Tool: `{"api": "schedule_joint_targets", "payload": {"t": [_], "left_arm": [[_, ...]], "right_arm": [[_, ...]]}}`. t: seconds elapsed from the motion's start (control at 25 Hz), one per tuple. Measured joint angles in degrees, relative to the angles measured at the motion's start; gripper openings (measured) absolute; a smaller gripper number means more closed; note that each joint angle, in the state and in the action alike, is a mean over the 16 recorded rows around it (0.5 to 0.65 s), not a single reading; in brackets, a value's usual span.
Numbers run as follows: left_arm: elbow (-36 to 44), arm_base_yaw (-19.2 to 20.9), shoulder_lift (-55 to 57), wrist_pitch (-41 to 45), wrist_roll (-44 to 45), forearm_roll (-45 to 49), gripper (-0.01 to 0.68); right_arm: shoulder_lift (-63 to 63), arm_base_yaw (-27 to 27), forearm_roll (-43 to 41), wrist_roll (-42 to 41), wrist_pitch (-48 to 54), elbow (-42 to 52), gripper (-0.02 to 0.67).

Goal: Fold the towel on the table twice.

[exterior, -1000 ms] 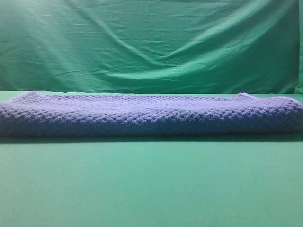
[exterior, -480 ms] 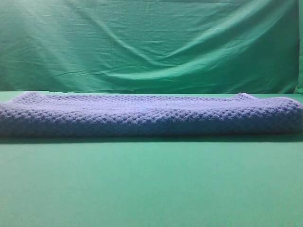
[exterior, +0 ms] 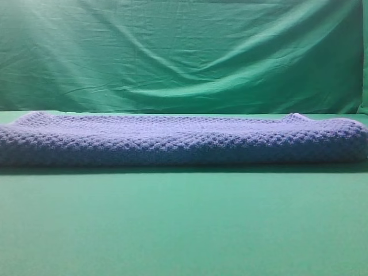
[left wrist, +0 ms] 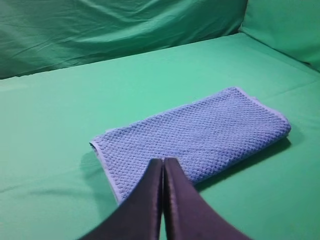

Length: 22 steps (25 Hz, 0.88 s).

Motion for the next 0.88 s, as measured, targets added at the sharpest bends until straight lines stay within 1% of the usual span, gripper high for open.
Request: {"api": "schedule_joint_targets", "payload": {"t": [0.44, 0.68, 0.88], "left_arm": [[15.7, 0.0, -9.1, -9.7, -0.5, 2.4, 0.0], [21.7, 0.0, -10.4, -13.8, -0.6, 5.6, 0.0], [25.1, 0.0, -10.4, -15.7, -0.6, 7.8, 0.0]], "right_arm": [[-12.6, 0.0, -0.1, -1.1, -8.1, 13.1, 0.0], [-15.9, 0.0, 0.0, -1.7, -13.6, 20.3, 0.0], [-16.7, 0.0, 0.1, -2.0, -19.2, 26.3, 0.0]]}}
